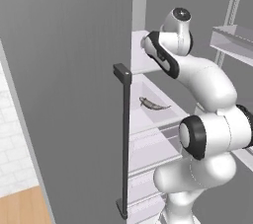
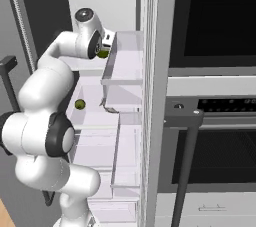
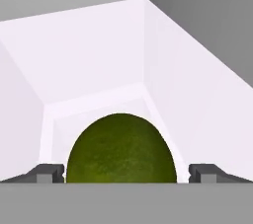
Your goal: Place one lime and one fish in each tupperware on the nearby counter, to pack two identical lunches.
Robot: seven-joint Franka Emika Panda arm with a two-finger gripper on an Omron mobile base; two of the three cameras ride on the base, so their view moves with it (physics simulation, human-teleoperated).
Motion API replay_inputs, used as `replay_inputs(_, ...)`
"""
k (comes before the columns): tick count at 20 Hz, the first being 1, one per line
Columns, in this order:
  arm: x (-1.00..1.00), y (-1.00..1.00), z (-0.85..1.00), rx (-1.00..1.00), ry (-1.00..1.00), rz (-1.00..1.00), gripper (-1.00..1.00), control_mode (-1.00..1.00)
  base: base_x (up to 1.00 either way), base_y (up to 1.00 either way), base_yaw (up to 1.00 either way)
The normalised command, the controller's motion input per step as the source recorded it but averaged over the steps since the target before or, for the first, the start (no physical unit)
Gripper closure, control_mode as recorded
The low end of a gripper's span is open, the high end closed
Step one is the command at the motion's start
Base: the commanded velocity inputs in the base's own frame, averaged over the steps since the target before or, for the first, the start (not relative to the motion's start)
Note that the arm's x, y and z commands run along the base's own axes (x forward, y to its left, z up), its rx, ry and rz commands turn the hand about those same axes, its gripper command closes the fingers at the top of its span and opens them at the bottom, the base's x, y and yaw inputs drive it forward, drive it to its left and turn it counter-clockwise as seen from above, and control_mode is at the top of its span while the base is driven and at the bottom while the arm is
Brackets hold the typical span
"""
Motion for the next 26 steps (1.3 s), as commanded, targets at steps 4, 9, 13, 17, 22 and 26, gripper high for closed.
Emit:
replay_inputs(4,0.15,0.02,-0.33,0.0,0.0,0.0,1.0,-1.0,0.0,0.0,0.0)
replay_inputs(9,0.22,0.05,-0.4,0.01,0.0,0.0,1.0,-1.0,0.0,0.0,0.0)
replay_inputs(13,0.0,0.18,-0.33,0.0,0.0,0.0,1.0,-1.0,0.0,0.0,0.0)
replay_inputs(17,-0.65,0.38,0.11,-0.01,-0.01,0.0,1.0,-1.0,0.0,0.0,0.0)
replay_inputs(22,-1.0,0.23,0.02,-0.04,-0.01,0.02,1.0,-1.0,0.0,0.0,0.0)
replay_inputs(26,-1.0,0.01,0.11,0.0,0.0,0.04,1.0,-1.0,0.0,0.0,0.0)
